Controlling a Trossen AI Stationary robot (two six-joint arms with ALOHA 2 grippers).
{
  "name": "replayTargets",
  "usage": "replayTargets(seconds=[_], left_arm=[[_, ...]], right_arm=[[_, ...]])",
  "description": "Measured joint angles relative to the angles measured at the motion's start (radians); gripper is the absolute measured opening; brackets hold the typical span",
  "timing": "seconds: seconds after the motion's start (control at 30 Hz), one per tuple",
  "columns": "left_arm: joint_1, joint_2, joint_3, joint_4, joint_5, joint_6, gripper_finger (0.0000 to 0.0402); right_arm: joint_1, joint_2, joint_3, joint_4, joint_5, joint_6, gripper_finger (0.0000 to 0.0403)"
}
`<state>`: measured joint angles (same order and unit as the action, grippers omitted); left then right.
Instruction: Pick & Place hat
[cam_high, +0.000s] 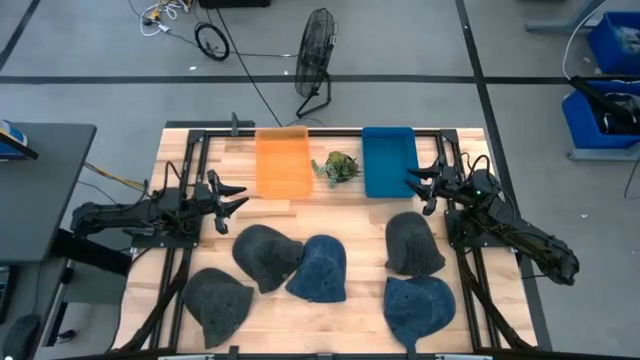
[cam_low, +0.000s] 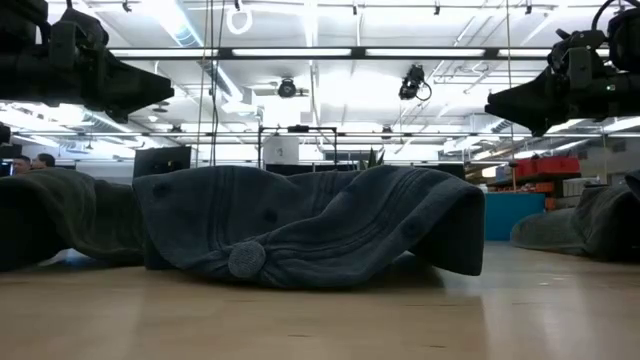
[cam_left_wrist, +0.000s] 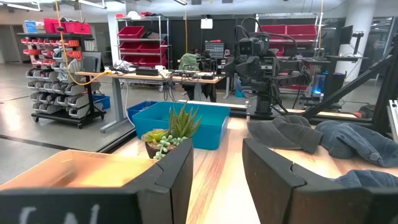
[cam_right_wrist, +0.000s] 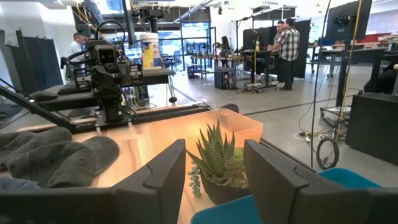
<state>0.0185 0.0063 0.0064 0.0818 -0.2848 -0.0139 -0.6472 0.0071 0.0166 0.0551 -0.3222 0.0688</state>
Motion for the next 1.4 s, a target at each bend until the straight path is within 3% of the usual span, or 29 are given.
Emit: replayTargets(seconds=[1.4], left_arm=[[0.0,0.0,0.0,0.039,0.0,0.0,0.0142]], right_arm=[[0.0,0.0,0.0,0.0,0.0,0.0,0.0169]])
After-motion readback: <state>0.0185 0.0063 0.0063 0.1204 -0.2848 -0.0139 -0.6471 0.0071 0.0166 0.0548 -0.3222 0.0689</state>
